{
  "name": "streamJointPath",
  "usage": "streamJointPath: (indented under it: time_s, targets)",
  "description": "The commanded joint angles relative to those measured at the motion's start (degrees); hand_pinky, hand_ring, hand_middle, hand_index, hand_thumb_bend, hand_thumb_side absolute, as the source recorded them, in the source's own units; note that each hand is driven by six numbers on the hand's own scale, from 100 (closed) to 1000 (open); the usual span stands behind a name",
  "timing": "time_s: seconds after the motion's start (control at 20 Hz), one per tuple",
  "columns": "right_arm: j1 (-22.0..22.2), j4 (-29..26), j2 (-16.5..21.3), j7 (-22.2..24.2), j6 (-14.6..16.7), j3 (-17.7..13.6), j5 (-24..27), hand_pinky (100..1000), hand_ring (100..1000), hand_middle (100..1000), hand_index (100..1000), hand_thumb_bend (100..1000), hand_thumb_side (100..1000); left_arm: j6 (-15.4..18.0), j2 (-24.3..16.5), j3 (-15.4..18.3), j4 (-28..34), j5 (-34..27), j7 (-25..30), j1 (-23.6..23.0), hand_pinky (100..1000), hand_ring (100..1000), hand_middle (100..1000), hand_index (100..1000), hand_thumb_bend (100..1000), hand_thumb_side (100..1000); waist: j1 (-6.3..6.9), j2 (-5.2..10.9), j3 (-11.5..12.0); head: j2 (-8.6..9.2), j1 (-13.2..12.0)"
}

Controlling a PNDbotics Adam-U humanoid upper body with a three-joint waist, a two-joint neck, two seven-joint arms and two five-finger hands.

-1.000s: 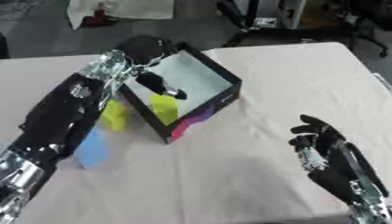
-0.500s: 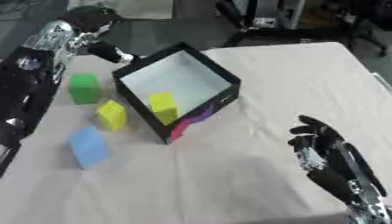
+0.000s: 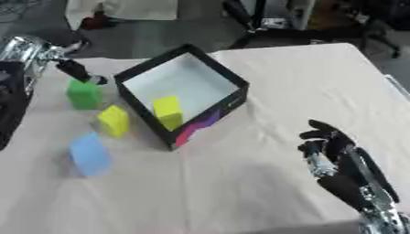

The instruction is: Pick up objects on the table and place them in the box.

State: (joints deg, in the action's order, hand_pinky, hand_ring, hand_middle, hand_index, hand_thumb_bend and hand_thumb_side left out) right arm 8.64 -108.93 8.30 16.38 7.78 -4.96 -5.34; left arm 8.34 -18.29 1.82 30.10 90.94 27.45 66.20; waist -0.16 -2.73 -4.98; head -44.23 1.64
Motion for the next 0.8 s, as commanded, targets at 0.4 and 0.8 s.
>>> streamJointPath:
  time_s: [0.4, 0.8]
  targets:
    - [-0.14, -0.44, 0.55, -0.17, 0.01, -0.51, -0.25, 828, 661, 693, 891, 100, 433, 1.19, -1.86, 0.06, 1.70, -1.76, 6.45, 1.03, 861, 829, 842, 923, 569, 620, -0.29, 0.59, -0.01, 0.11, 0.31]
    - [-0.29, -0.44, 0.48, -0.15, 0.03, -0.52, -0.28, 827, 660, 693, 890, 100, 432, 0.87, -1.06, -0.10, 1.16, -1.89, 5.95, -0.67, 851, 817, 827, 908, 529, 520, -0.34, 0.36, -0.22, 0.11, 0.60]
